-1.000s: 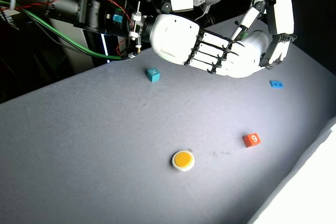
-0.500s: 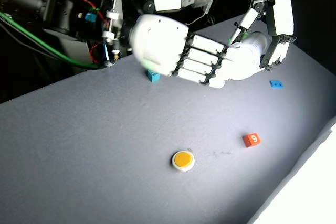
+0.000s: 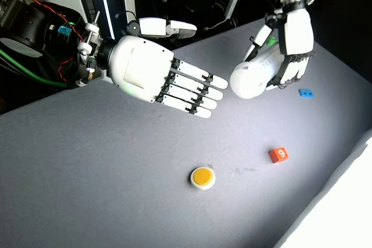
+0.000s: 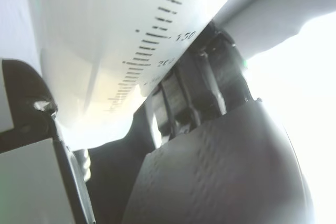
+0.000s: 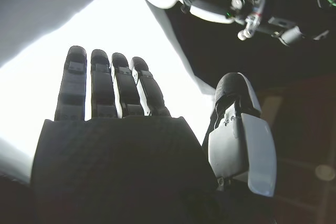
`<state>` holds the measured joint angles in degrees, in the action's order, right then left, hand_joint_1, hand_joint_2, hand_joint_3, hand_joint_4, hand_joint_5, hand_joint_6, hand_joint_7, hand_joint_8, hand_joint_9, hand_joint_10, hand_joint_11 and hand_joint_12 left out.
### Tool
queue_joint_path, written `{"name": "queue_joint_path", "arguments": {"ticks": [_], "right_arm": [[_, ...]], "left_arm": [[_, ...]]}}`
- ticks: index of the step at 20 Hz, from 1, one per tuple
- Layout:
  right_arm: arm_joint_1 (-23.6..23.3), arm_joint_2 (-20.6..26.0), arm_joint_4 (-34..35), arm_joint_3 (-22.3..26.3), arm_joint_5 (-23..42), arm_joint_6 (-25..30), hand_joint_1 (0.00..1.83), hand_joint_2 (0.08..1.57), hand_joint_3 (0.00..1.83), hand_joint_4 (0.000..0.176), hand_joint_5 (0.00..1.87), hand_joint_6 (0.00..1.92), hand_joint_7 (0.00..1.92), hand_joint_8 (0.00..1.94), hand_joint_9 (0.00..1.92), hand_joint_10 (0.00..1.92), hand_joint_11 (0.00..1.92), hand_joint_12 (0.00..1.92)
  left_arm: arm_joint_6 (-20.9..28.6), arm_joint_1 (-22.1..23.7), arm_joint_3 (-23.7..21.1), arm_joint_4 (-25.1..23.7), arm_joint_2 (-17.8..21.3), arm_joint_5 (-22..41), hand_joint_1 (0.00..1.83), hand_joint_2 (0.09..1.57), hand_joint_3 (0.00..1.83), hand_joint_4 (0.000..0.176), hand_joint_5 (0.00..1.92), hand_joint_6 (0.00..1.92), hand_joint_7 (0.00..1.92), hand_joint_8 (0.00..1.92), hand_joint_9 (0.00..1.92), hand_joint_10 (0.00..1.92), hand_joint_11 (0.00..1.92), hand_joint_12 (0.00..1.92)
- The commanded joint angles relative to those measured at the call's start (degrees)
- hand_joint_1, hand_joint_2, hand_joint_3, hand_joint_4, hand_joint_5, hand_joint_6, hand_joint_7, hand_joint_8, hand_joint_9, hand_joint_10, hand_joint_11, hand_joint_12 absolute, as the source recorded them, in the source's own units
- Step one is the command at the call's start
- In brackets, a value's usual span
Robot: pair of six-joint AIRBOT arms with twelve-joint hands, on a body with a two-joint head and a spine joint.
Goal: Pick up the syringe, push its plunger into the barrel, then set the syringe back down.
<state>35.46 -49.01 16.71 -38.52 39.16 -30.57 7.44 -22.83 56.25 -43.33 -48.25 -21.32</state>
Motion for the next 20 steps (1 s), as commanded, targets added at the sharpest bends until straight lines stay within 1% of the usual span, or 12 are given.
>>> {"name": "queue_joint_path", "arguments": {"ticks": [1,2,4,5,8,10,11,13,14,15,19,20], "right_arm": [[-1.28,0.01,-1.40,0.34,5.98,0.01,0.00,1.16,0.01,0.000,0.00,0.00,0.00,0.00,0.00,0.00,0.00,0.00],[-1.62,-0.14,-1.40,0.34,5.88,-0.11,0.00,1.16,0.01,0.000,0.00,0.00,0.00,0.00,0.00,0.00,0.00,0.00],[-2.44,-0.72,-1.40,0.35,5.37,-0.68,0.00,1.15,0.00,0.000,0.00,0.00,0.00,0.00,0.00,0.00,0.00,0.00],[-2.64,-0.92,-1.40,0.35,5.12,-0.81,0.00,1.15,0.00,0.000,0.00,0.00,0.00,0.00,0.00,0.00,0.00,0.00],[-2.90,-1.28,-1.42,0.36,5.00,-1.01,0.00,1.15,0.00,0.000,0.01,0.00,0.00,0.00,0.00,0.00,0.00,0.00],[-2.91,-1.35,-1.67,0.35,5.00,-1.04,0.00,1.15,0.00,0.000,0.00,0.00,0.00,0.00,0.00,0.00,0.00,0.00],[-2.90,-1.37,-1.72,0.35,5.00,-1.04,0.00,1.15,0.00,0.000,0.00,0.00,0.00,0.00,0.00,0.00,0.00,0.00],[-2.90,-1.50,-1.98,0.35,4.93,-1.04,0.00,1.15,0.00,0.000,0.00,0.00,0.00,0.00,0.00,0.00,0.00,0.00],[-2.89,-1.58,-2.12,0.35,4.85,-1.04,0.00,1.15,0.00,0.000,0.00,0.00,0.00,0.00,0.00,0.00,0.00,0.00],[-2.89,-1.64,-2.27,0.36,4.84,-1.04,0.00,1.16,0.00,0.000,0.00,0.00,0.00,0.00,0.00,0.00,0.00,0.00],[-2.88,-1.66,-2.33,0.36,4.82,-1.04,0.00,1.16,0.00,0.000,0.00,0.00,0.00,0.00,0.00,0.00,0.00,0.00],[-2.86,-1.66,-2.33,0.36,4.81,-1.04,0.00,1.16,0.00,0.000,0.00,0.00,0.00,0.00,0.00,0.00,0.00,0.00]], "left_arm": [[-0.02,-0.35,0.71,-2.98,-0.68,4.20,1.22,1.12,0.00,0.015,0.93,1.10,1.03,0.96,0.81,1.14,0.47,1.56],[-0.02,-1.26,1.27,-3.23,-1.24,4.41,1.21,1.12,0.00,0.011,0.92,1.09,1.01,1.02,0.80,1.17,0.48,1.58],[-0.02,-2.94,2.69,-3.28,-2.76,4.52,1.21,1.13,0.00,0.011,0.90,1.14,1.01,1.00,0.79,1.17,0.46,1.57],[-0.02,-3.68,3.17,-3.28,-3.36,4.91,1.21,1.13,0.00,0.008,0.89,1.13,0.99,1.04,0.78,1.19,0.46,1.58],[-0.02,-5.14,4.09,-2.79,-5.02,5.41,1.21,1.14,0.00,0.016,0.90,1.10,0.97,1.08,0.75,1.22,0.44,1.61],[-0.02,-5.77,4.65,-1.51,-6.05,5.42,1.21,1.14,0.00,0.013,0.89,1.12,0.98,1.06,0.75,1.21,0.40,1.62],[-0.02,-5.94,5.02,-1.43,-6.53,5.42,1.21,1.13,0.00,0.010,0.91,1.10,1.01,1.02,0.78,1.20,0.43,1.61],[-0.02,-6.40,5.52,-0.86,-7.11,5.42,1.21,1.13,0.00,0.000,0.89,1.13,1.01,1.02,0.78,1.18,0.45,1.57],[-0.02,-6.72,5.61,-0.86,-7.28,5.40,1.20,1.14,0.00,0.010,0.87,1.17,0.98,1.05,0.77,1.19,0.44,1.59],[-0.02,-6.92,5.75,-0.86,-7.52,5.39,1.21,1.14,0.00,0.015,0.89,1.14,0.98,1.05,0.77,1.19,0.44,1.58],[0.07,-7.81,6.23,-0.71,-8.48,5.28,1.21,1.14,0.00,0.000,0.89,1.11,0.99,1.05,0.79,1.17,0.45,1.57],[0.07,-7.91,6.24,-0.65,-8.53,5.31,1.21,1.13,0.00,0.000,0.90,1.10,1.01,1.04,0.78,1.16,0.43,1.59]]}}
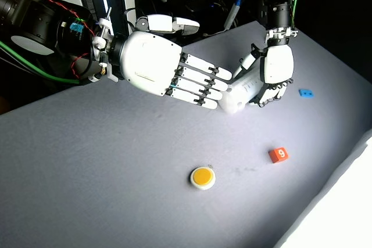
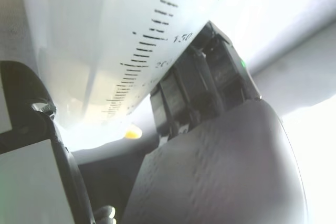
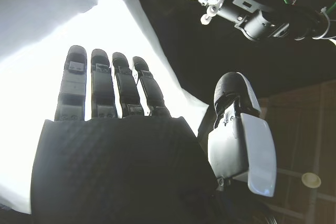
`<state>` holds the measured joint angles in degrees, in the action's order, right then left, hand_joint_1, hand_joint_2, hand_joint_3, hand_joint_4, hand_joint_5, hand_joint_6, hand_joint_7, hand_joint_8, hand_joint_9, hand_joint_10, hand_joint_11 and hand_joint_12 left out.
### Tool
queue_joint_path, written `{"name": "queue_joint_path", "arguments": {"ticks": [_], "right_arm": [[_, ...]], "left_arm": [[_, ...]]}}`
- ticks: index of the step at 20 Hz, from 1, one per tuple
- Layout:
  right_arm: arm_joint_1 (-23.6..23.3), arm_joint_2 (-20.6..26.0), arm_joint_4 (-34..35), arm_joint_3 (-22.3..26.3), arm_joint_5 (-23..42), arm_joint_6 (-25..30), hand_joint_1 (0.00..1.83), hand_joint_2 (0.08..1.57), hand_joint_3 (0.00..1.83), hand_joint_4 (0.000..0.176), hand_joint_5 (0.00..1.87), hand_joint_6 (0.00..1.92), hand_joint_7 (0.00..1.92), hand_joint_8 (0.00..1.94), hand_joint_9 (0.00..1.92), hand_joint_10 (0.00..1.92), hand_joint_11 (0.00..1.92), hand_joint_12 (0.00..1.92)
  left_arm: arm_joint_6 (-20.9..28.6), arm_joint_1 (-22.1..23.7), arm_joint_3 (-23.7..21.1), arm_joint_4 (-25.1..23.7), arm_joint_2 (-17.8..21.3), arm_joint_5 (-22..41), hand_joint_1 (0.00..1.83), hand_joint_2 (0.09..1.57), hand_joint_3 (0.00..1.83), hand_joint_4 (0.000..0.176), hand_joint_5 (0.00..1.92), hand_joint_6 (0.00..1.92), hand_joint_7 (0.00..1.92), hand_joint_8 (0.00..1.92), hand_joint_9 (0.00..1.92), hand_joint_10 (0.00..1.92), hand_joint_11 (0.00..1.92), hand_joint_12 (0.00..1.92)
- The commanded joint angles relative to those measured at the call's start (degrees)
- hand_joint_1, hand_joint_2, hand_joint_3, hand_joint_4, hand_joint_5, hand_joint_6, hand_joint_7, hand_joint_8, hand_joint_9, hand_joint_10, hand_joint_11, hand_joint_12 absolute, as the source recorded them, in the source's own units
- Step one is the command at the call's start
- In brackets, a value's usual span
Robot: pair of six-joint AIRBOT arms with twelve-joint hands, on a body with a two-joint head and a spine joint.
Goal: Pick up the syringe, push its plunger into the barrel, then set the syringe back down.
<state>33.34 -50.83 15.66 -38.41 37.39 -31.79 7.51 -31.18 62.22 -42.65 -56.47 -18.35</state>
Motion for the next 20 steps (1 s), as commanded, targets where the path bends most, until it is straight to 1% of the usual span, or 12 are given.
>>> {"name": "queue_joint_path", "arguments": {"ticks": [1,2,3,4,5,6,10,13,15,17,19,20], "right_arm": [[-0.73,0.16,-1.28,0.25,6.58,0.18,0.00,1.16,0.00,0.000,0.00,0.00,0.00,0.00,0.00,0.00,0.00,0.00],[-0.73,0.16,-1.28,0.25,6.58,0.18,0.00,1.16,0.00,0.000,0.00,0.00,0.00,0.00,0.00,0.00,0.00,0.00],[-0.73,0.16,-1.30,0.25,6.58,0.18,0.00,1.16,0.00,0.000,0.01,0.00,0.00,0.00,0.00,0.00,0.00,0.00],[-0.73,0.16,-1.32,0.25,6.58,0.18,0.00,1.16,0.00,0.000,0.00,0.00,0.00,0.00,0.00,0.00,0.00,0.00],[-0.73,0.15,-1.33,0.25,6.58,0.18,0.00,1.15,0.00,0.000,0.00,0.00,0.00,0.00,0.00,0.00,0.00,0.00],[-0.72,0.14,-1.33,0.25,6.58,0.18,0.00,1.16,0.00,0.000,0.01,0.01,0.00,0.00,0.00,0.00,0.00,0.00],[-0.67,0.13,-1.34,0.26,6.58,0.18,0.00,1.16,0.00,0.000,0.01,0.00,0.00,0.00,0.00,0.00,0.00,0.00],[-0.60,0.09,-1.47,0.27,6.58,0.19,0.00,1.15,0.00,0.000,0.00,0.00,0.00,0.00,0.00,0.00,0.00,0.00],[-0.61,-0.11,-1.49,0.25,6.85,0.18,0.00,1.10,0.00,0.000,0.00,0.00,0.00,0.00,0.00,0.00,0.00,0.00],[-0.51,-0.13,-1.50,0.26,6.91,0.19,0.00,1.08,0.00,0.000,0.00,0.00,0.00,0.00,0.00,0.00,0.00,0.00],[-0.18,-0.10,-1.81,0.27,7.19,0.22,0.00,1.07,0.00,0.000,0.00,0.00,0.00,0.00,0.00,0.00,0.00,0.00],[0.03,-0.07,-2.09,0.27,7.50,0.22,0.00,1.07,0.00,0.000,0.00,0.00,0.00,0.00,0.00,0.00,0.00,0.00]], "left_arm": [[0.00,0.33,0.29,-1.10,-0.36,2.35,1.21,1.14,0.00,0.001,0.89,1.11,0.98,1.07,0.77,1.16,0.41,1.61],[0.00,0.24,0.26,-0.90,-0.36,2.35,0.98,1.14,0.00,0.000,0.52,0.66,0.66,0.60,0.53,0.81,0.16,1.49],[0.00,0.21,0.26,-0.90,-0.36,2.36,0.66,1.04,0.00,0.000,0.17,0.22,0.29,0.19,0.24,0.35,0.03,1.07],[0.00,0.20,0.23,-0.90,-0.36,2.36,0.56,0.95,0.00,0.000,0.06,0.06,0.16,0.05,0.16,0.13,0.01,0.82],[0.02,0.19,0.17,-0.89,-0.36,2.37,0.53,0.84,0.00,0.000,0.01,0.01,0.04,0.02,0.07,0.05,0.00,0.54],[0.02,0.19,0.08,-0.89,-0.36,2.37,0.54,0.80,0.00,0.000,0.00,0.00,0.01,0.00,0.01,0.01,0.00,0.31],[0.02,0.55,-0.31,-0.89,0.07,2.42,0.53,0.78,0.00,0.000,0.00,0.00,0.00,0.00,0.00,0.00,0.00,0.16],[0.01,2.46,-1.01,-1.56,1.91,3.64,0.48,0.74,0.00,0.000,0.00,0.00,0.00,0.00,0.00,0.00,0.00,0.15],[0.02,4.59,-1.85,-3.57,3.84,6.27,0.41,0.72,0.00,0.000,0.00,0.00,0.00,0.00,0.00,0.00,0.00,0.18],[0.02,5.36,-2.69,-5.79,6.01,11.18,0.42,0.71,0.00,0.000,0.00,0.00,0.00,0.00,0.00,0.00,0.00,0.14],[0.03,5.29,-3.53,-9.63,8.72,17.64,0.39,0.71,0.00,0.000,0.00,0.00,0.00,0.00,0.00,0.00,0.00,0.13],[0.03,5.18,-3.57,-11.53,9.77,21.63,0.37,0.71,0.00,0.000,0.00,0.00,0.00,0.00,0.00,0.00,0.00,0.18]]}}
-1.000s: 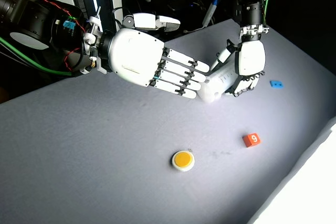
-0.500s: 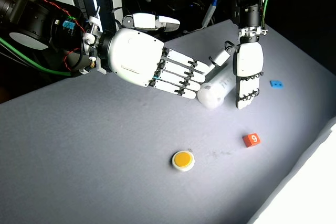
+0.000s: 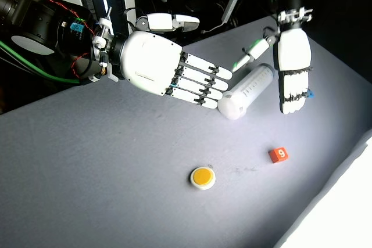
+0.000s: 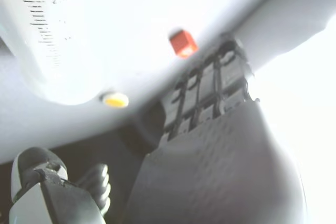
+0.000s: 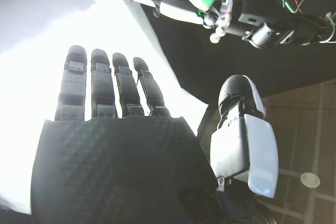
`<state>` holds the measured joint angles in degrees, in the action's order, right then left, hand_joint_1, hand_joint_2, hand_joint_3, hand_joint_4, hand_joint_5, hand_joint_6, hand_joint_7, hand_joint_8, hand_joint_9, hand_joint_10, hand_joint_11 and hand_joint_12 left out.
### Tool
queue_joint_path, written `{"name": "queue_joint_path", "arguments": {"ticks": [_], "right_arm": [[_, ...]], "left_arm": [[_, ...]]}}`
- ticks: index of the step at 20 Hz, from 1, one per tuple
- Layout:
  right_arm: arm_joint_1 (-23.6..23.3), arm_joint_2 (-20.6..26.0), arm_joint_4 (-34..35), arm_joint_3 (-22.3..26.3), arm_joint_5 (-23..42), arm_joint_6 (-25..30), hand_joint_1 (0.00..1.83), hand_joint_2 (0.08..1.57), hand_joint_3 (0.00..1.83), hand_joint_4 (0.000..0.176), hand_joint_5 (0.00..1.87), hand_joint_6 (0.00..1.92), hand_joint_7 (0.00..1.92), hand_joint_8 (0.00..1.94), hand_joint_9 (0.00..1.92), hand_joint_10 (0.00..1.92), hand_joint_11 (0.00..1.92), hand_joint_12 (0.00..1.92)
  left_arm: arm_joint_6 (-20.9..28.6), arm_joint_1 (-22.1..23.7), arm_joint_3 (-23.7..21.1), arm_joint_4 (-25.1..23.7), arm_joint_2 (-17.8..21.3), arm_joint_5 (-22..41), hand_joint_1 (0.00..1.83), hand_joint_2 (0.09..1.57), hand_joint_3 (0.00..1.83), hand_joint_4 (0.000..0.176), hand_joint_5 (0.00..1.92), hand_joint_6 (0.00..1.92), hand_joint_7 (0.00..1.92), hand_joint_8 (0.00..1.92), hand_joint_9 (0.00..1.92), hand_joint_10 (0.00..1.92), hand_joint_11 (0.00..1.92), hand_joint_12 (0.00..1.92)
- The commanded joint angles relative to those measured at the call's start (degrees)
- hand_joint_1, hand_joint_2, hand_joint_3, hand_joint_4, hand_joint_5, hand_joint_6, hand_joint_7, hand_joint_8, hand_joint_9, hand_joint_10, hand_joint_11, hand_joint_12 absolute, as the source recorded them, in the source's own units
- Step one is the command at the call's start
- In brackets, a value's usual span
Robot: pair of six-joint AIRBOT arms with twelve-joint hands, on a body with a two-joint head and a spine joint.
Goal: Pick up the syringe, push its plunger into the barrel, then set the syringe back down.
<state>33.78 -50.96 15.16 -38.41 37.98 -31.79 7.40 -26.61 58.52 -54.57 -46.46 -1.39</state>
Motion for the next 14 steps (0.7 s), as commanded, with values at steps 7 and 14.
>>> {"name": "queue_joint_path", "arguments": {"ticks": [7,14], "right_arm": [[-0.02,1.64,-4.51,1.47,8.87,1.38,0.00,1.12,0.00,0.000,0.82,1.83,0.89,1.81,0.85,1.84,0.89,1.90],[-0.40,2.10,-3.54,1.18,7.63,2.39,0.00,1.11,0.00,0.174,1.56,1.92,1.58,1.94,1.62,1.92,1.78,1.92]], "left_arm": [[-0.47,0.01,1.74,-8.06,7.42,36.46,0.38,1.05,0.00,0.000,0.53,1.89,0.73,1.90,0.71,1.90,0.75,1.91],[-0.85,3.19,2.01,-10.13,11.55,53.62,0.08,1.14,0.00,0.099,1.54,1.92,1.64,1.92,1.65,1.92,1.58,1.92]]}}
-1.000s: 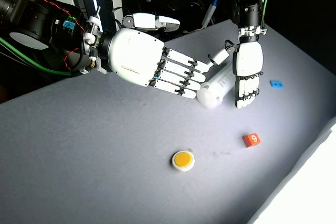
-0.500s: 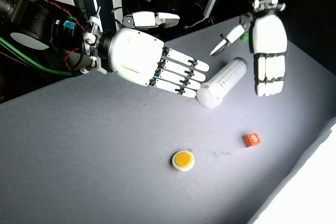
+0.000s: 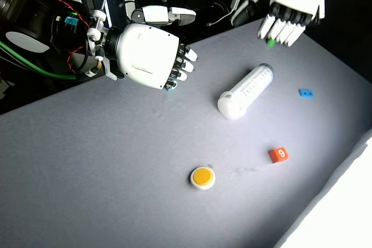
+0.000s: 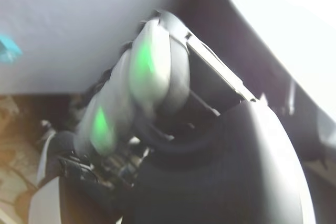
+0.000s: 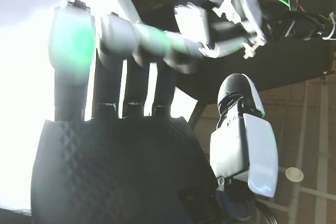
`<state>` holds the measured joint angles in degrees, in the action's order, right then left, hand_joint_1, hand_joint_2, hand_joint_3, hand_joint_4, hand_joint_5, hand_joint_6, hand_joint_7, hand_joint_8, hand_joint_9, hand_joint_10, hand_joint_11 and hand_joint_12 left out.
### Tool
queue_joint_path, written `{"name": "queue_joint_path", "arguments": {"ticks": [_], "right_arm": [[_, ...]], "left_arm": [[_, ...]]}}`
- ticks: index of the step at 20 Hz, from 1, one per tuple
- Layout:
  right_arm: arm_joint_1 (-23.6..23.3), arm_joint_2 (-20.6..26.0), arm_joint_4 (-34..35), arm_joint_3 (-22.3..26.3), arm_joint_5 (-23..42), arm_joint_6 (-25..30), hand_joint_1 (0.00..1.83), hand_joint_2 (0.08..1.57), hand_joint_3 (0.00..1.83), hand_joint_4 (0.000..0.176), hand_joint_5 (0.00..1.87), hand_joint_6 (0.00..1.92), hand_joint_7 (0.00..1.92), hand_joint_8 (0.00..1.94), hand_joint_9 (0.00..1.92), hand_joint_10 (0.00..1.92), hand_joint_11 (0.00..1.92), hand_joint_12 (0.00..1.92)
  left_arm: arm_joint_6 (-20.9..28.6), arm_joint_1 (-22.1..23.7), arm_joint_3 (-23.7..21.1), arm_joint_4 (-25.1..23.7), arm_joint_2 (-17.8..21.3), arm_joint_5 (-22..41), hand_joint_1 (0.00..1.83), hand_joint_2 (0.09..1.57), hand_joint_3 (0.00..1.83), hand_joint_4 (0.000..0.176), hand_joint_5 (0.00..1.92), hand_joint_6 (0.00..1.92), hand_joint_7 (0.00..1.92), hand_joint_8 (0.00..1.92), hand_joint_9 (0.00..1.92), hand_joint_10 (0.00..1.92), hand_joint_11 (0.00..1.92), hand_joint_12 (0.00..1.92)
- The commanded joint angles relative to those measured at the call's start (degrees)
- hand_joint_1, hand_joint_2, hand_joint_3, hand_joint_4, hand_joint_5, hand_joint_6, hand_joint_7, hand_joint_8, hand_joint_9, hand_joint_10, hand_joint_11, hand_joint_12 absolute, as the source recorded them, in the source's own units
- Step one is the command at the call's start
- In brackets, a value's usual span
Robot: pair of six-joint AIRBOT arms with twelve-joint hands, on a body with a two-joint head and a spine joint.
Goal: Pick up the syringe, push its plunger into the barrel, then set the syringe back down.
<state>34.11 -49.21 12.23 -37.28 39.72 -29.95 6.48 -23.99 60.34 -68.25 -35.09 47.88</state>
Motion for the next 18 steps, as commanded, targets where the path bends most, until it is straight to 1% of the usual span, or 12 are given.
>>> {"name": "queue_joint_path", "arguments": {"ticks": [1,2,3,4,5,6,8,9,10,14,16,18], "right_arm": [[-0.84,0.35,-0.55,0.06,5.82,1.12,0.00,1.12,0.01,0.168,1.60,1.92,1.65,1.94,1.68,1.92,1.83,1.92],[-1.01,0.37,-0.54,0.06,5.70,1.95,0.25,1.24,0.04,0.153,1.66,1.92,1.73,1.94,1.78,1.92,1.90,1.92],[-1.41,0.38,-0.55,0.05,5.64,1.85,0.30,1.28,0.02,0.135,1.68,1.92,1.75,1.94,1.80,1.92,1.92,1.92],[-1.70,0.38,-0.48,0.05,5.84,1.56,0.82,1.32,0.03,0.131,1.65,1.92,1.77,1.94,1.84,1.92,1.92,1.92],[-2.03,0.37,0.35,0.06,5.89,1.30,1.06,1.34,0.03,0.133,1.64,1.92,1.75,1.94,1.83,1.92,1.92,1.92],[-2.34,0.37,1.28,0.07,5.41,1.30,1.15,1.35,0.03,0.139,1.64,1.92,1.74,1.94,1.82,1.92,1.92,1.92],[-2.66,0.37,2.13,0.07,4.98,1.34,1.17,1.35,0.03,0.157,1.62,1.92,1.72,1.94,1.82,1.92,1.92,1.92],[-2.69,0.34,2.13,0.07,5.34,1.06,1.13,1.37,0.03,0.155,1.62,1.92,1.72,1.94,1.81,1.92,1.92,1.92],[-2.74,0.30,2.13,0.08,5.86,0.29,1.09,1.39,0.04,0.147,1.62,1.92,1.72,1.94,1.81,1.92,1.92,1.92],[-5.40,0.63,3.82,0.38,4.79,-5.37,1.06,1.40,0.03,0.122,1.61,1.92,1.70,1.94,1.78,1.92,1.92,1.92],[-6.05,0.86,4.78,0.47,4.64,-6.63,1.03,1.41,0.04,0.120,1.62,1.92,1.70,1.94,1.77,1.92,1.92,1.92],[-7.40,1.36,5.81,0.61,4.64,-8.59,1.04,1.41,0.03,0.127,1.61,1.92,1.69,1.94,1.76,1.92,1.92,1.92]], "left_arm": [[0.07,0.77,0.36,3.52,0.39,6.54,0.09,1.20,0.01,0.161,1.53,1.92,1.63,1.92,1.65,1.92,1.59,1.92],[0.06,0.97,0.45,3.33,0.58,8.28,0.28,1.28,0.02,0.173,1.55,1.92,1.68,1.92,1.71,1.92,1.69,1.92],[0.05,1.13,0.47,2.98,0.77,9.75,0.52,1.36,0.03,0.175,1.57,1.92,1.71,1.92,1.76,1.92,1.76,1.92],[-0.04,1.02,0.47,2.72,0.90,11.17,1.10,1.32,0.00,0.172,1.60,1.92,1.73,1.92,1.78,1.92,1.82,1.92],[-0.94,0.87,0.49,2.27,1.05,12.94,1.31,1.27,0.00,0.168,1.60,1.92,1.71,1.92,1.77,1.92,1.80,1.92],[-1.20,0.89,0.53,1.76,1.17,14.17,1.33,1.29,0.00,0.161,1.61,1.92,1.69,1.92,1.74,1.92,1.79,1.92],[-1.51,1.08,0.75,1.71,1.55,16.21,1.31,1.33,0.00,0.144,1.60,1.92,1.65,1.92,1.71,1.92,1.75,1.92],[-1.51,1.32,1.02,1.72,1.62,16.24,1.26,1.34,0.00,0.052,1.64,1.92,1.67,1.92,1.73,1.92,1.77,1.92],[-1.51,1.54,1.68,1.73,1.62,16.13,1.23,1.35,0.01,0.000,1.68,1.92,1.70,1.92,1.75,1.92,1.79,1.92],[-1.51,0.91,4.29,0.59,1.69,16.69,1.24,1.33,0.01,0.000,1.68,1.92,1.69,1.92,1.75,1.92,1.78,1.92],[-0.68,0.93,4.60,1.58,1.69,17.90,1.20,1.35,0.01,0.000,1.67,1.92,1.70,1.92,1.76,1.92,1.80,1.92],[-0.82,1.01,4.91,1.36,1.57,19.64,1.25,1.34,0.01,0.000,1.66,1.92,1.70,1.92,1.76,1.92,1.80,1.92]]}}
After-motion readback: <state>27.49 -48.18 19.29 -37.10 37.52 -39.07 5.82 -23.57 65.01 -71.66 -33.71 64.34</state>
